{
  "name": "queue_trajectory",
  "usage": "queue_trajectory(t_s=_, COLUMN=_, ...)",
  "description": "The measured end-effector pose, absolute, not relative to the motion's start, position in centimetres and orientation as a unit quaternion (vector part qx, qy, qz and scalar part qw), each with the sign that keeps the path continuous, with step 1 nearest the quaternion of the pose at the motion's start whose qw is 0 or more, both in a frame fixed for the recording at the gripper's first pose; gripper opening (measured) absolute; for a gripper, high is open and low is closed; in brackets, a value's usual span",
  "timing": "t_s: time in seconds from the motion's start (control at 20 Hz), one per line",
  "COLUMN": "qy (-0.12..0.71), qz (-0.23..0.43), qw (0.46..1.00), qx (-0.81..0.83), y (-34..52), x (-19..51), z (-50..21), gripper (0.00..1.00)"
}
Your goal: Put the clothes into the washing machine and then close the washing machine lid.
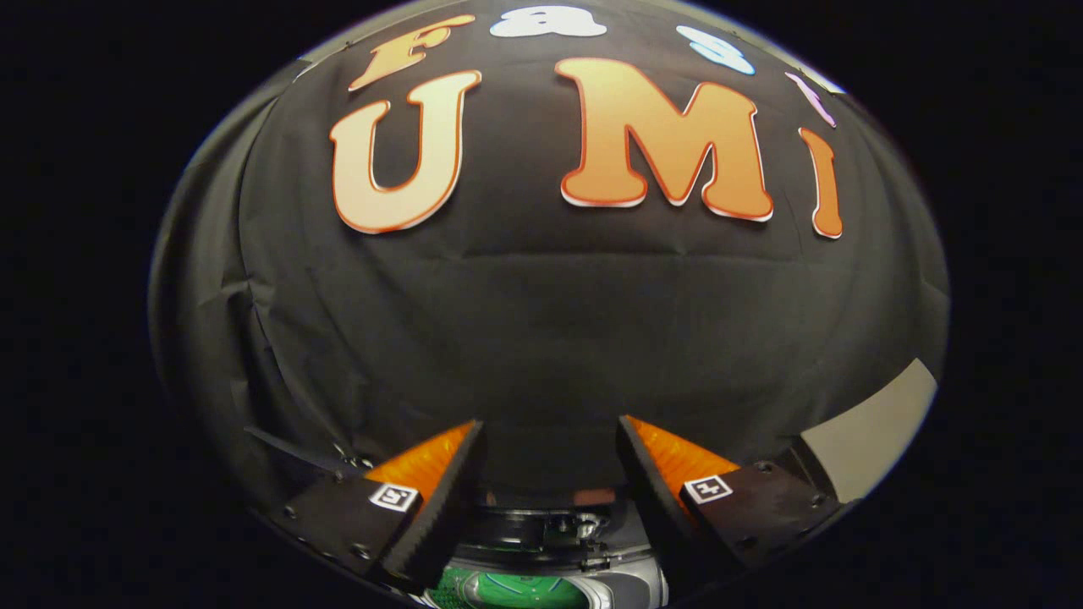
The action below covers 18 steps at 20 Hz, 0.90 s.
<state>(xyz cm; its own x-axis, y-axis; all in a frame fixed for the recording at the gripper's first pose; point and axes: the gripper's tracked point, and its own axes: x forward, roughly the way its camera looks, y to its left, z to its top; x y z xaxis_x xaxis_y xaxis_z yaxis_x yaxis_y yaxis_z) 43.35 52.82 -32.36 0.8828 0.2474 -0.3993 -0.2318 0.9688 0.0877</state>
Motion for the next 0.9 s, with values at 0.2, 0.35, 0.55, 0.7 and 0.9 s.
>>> queue_trajectory(t_s=0.2, qy=0.178, qz=0.126, qw=0.976, qx=0.020, y=52.7, x=42.4, z=-32.0, gripper=0.99)
queue_trajectory(t_s=0.35, qy=0.176, qz=0.127, qw=0.976, qx=0.027, y=52.5, x=41.2, z=-32.0, gripper=0.99)
queue_trajectory(t_s=0.55, qy=0.165, qz=0.135, qw=0.977, qx=0.026, y=51.8, x=38.1, z=-31.4, gripper=0.99)
queue_trajectory(t_s=0.7, qy=0.160, qz=0.139, qw=0.977, qx=0.025, y=51.2, x=35.9, z=-31.3, gripper=0.99)
queue_trajectory(t_s=0.9, qy=0.156, qz=0.144, qw=0.977, qx=0.024, y=50.7, x=33.9, z=-31.5, gripper=0.99)
